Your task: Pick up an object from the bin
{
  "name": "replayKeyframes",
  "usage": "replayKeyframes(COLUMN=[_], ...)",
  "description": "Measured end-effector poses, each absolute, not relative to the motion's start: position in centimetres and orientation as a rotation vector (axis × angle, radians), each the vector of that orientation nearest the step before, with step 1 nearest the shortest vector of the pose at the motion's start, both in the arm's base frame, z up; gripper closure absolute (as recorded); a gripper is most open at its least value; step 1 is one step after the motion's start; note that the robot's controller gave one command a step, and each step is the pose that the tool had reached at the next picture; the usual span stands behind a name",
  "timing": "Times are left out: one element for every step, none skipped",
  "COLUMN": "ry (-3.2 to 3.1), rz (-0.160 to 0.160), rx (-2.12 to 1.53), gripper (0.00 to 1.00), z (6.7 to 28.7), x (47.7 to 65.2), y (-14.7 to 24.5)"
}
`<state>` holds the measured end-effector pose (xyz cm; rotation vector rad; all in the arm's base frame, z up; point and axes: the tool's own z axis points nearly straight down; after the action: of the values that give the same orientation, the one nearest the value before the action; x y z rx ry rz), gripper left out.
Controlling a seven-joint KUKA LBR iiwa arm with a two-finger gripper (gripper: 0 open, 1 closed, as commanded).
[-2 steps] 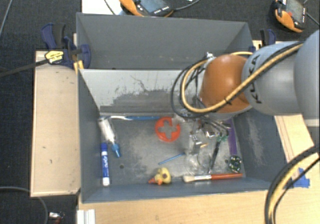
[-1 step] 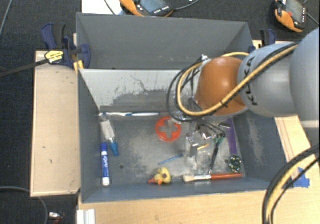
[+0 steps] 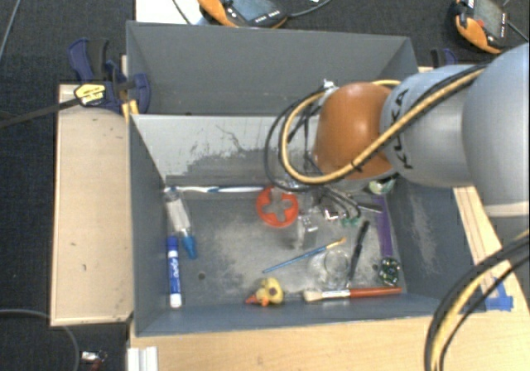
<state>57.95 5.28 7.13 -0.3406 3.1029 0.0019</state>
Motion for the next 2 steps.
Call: replayKeyframes(ry=[3.115, 3.117], rz=[0.003, 0.001], rx=[-0.246, -0.21], gripper=[0.0, 0.0], z=[7.1, 7.1], x=[57.4, 57.5], y=[6.7, 4.1])
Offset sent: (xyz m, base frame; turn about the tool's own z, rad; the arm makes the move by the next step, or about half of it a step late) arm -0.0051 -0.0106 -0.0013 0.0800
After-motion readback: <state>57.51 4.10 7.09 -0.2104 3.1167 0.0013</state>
